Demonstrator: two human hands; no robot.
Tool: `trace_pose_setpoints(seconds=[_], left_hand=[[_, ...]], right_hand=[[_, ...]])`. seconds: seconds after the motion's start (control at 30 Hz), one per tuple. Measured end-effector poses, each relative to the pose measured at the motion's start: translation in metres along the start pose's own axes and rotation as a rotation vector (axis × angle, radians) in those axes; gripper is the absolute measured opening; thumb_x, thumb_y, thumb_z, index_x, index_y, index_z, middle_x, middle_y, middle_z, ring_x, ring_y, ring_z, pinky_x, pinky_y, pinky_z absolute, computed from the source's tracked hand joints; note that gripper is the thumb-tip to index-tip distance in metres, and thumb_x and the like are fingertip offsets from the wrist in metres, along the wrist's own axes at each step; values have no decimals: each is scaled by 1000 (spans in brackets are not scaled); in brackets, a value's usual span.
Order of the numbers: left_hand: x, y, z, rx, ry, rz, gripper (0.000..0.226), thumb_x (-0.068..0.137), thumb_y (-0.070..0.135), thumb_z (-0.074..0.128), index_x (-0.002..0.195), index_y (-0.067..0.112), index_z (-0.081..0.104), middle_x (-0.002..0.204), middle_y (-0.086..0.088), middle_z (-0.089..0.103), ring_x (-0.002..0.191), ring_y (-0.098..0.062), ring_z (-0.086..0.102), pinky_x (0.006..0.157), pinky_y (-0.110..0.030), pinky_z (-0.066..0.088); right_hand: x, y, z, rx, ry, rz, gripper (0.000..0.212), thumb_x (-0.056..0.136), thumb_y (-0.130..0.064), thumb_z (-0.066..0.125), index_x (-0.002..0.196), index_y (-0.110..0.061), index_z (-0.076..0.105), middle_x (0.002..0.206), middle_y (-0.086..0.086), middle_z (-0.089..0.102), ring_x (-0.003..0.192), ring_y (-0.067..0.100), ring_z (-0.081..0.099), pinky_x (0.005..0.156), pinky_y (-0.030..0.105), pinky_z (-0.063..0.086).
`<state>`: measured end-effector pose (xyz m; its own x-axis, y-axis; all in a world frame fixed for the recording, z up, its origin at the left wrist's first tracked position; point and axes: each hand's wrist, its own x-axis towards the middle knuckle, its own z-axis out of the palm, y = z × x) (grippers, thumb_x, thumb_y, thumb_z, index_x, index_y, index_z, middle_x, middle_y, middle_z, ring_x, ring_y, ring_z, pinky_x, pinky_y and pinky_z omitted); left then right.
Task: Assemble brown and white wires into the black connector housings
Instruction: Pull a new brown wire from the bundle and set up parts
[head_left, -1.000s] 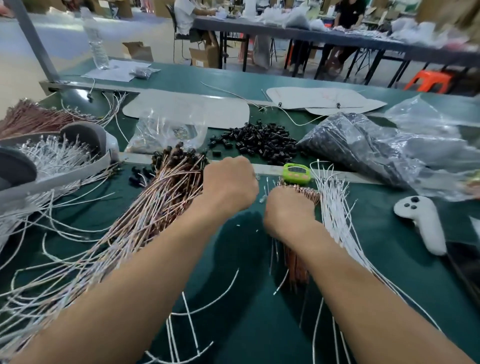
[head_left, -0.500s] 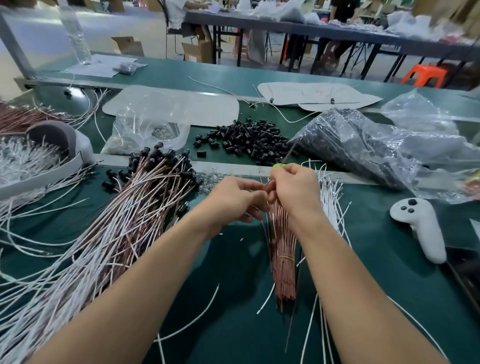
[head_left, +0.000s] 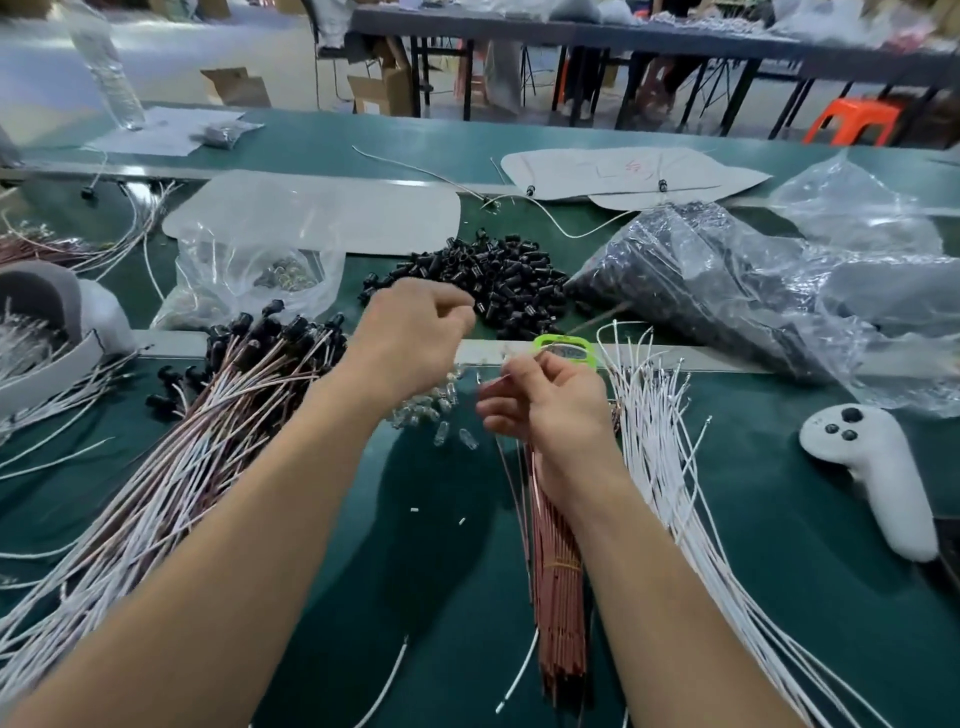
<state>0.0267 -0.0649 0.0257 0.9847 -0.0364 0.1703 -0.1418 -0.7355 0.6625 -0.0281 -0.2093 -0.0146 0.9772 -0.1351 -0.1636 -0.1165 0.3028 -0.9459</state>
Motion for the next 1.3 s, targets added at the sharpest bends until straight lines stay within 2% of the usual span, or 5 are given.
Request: trace_pose_setpoints(seconds=[0.2, 0.43, 0.67, 1.03, 1.3], left_hand=[[56, 13, 46, 196, -183, 174, 45, 95, 5, 53, 126, 33, 71, 142, 6, 61, 123, -19, 60, 102, -26, 45], [73, 13, 77, 377, -49, 221, 30, 85, 10, 63, 87, 33, 82, 100, 12, 77, 96, -18, 68, 74, -26, 46], [71, 10, 83, 304, -80, 229, 57, 85, 4, 58, 136, 27, 63, 137, -1, 62, 122, -27, 60, 98, -40, 50], [74, 23, 86, 367, -55, 268, 12, 90, 12, 65, 98, 21, 67, 105, 0, 65, 94, -29, 63, 73, -35, 44], [43, 16, 56, -152, 119, 27, 5, 81, 25, 74, 83, 29, 72, 71, 16, 71, 70, -1, 65, 68, -18, 52]], right_hand=[[0, 1, -3, 14, -62, 52, 25, 111, -6, 40, 92, -5, 57, 61, 10, 68, 46, 19, 67, 42, 23, 53], [0, 4, -9, -16, -134, 38, 21, 99, 14, 48, 95, -3, 59, 67, 9, 68, 55, 22, 69, 52, 28, 58], [-1, 5, -9, -76, -182, 8, 25, 96, 17, 46, 92, -3, 61, 70, 11, 67, 56, 18, 66, 52, 28, 58], [0, 8, -7, -117, -195, -9, 30, 95, 18, 45, 84, -4, 61, 68, 14, 65, 51, 19, 61, 51, 28, 55], [-1, 8, -9, -89, -174, -11, 26, 97, 16, 47, 88, -3, 62, 65, 9, 68, 51, 18, 65, 48, 25, 55]])
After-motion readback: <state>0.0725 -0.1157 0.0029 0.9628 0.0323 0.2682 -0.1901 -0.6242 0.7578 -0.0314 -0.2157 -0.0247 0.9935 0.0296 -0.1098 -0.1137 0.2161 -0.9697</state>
